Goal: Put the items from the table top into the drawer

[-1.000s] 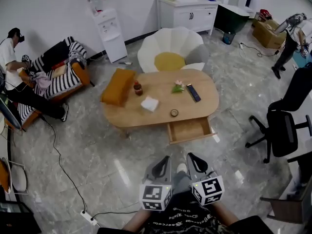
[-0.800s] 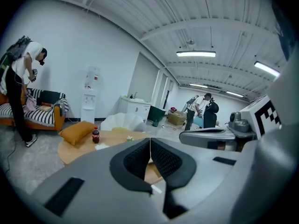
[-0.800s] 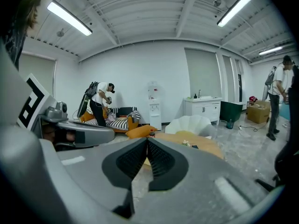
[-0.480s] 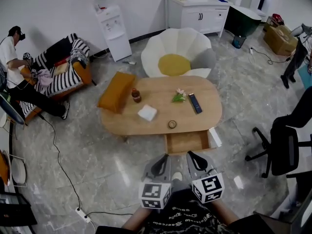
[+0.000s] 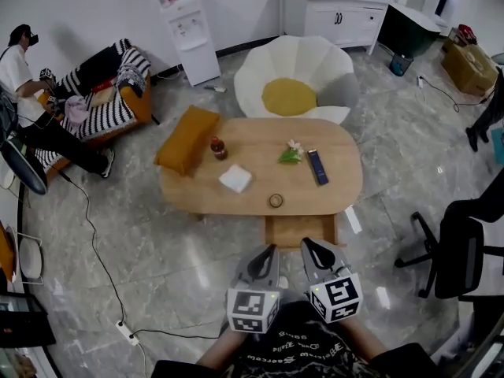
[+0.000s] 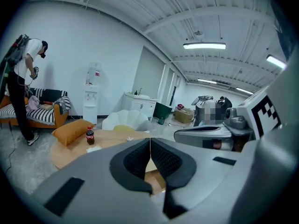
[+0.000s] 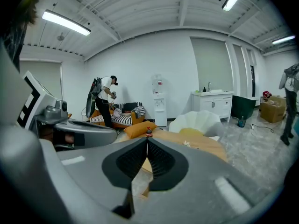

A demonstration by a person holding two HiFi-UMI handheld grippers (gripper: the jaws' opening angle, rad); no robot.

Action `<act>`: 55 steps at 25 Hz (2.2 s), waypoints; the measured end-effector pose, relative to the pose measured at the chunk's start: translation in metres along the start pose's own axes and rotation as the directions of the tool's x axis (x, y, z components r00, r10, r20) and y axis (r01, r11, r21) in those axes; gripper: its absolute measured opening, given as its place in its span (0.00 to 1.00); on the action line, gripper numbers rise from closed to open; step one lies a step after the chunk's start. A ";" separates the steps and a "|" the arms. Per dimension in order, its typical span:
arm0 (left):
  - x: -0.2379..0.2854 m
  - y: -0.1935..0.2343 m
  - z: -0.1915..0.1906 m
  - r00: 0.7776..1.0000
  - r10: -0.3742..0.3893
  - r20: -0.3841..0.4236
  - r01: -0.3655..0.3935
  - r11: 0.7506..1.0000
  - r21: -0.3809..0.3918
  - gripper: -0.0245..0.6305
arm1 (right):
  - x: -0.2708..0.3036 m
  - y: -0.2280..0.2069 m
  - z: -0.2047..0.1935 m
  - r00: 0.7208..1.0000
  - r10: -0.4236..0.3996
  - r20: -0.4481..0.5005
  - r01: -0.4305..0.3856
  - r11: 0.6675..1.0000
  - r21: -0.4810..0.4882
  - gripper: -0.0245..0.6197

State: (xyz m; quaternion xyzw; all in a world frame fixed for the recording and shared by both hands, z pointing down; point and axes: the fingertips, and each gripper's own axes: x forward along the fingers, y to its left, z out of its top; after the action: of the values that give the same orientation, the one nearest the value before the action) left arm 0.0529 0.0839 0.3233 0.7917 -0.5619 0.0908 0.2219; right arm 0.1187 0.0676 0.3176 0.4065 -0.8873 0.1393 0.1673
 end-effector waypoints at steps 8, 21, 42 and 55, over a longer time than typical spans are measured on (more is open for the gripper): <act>0.015 0.013 -0.001 1.000 0.006 -0.026 -0.006 1.000 -0.015 0.05 | 0.016 -0.007 -0.005 0.999 0.016 -0.037 -0.016 1.000 0.008 0.05; 0.048 0.057 0.012 0.996 -0.061 -0.069 0.061 0.998 0.000 0.05 | 0.063 -0.007 0.004 0.996 -0.030 -0.082 0.033 0.999 0.036 0.05; 0.095 0.116 0.017 0.959 -0.236 -0.159 0.245 0.969 0.039 0.06 | 0.144 -0.002 0.018 0.982 -0.151 -0.116 0.163 0.981 0.102 0.16; 0.121 0.133 0.005 0.966 -0.179 -0.185 0.184 0.983 0.014 0.06 | 0.173 -0.014 -0.007 0.983 -0.077 -0.168 0.101 0.986 0.135 0.36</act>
State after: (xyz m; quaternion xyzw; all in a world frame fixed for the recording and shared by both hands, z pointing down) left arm -0.0291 -0.0569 0.3994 0.8315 -0.4627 0.1513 0.2677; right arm 0.0245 -0.0554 0.3971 0.4442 -0.8394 0.2275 0.2153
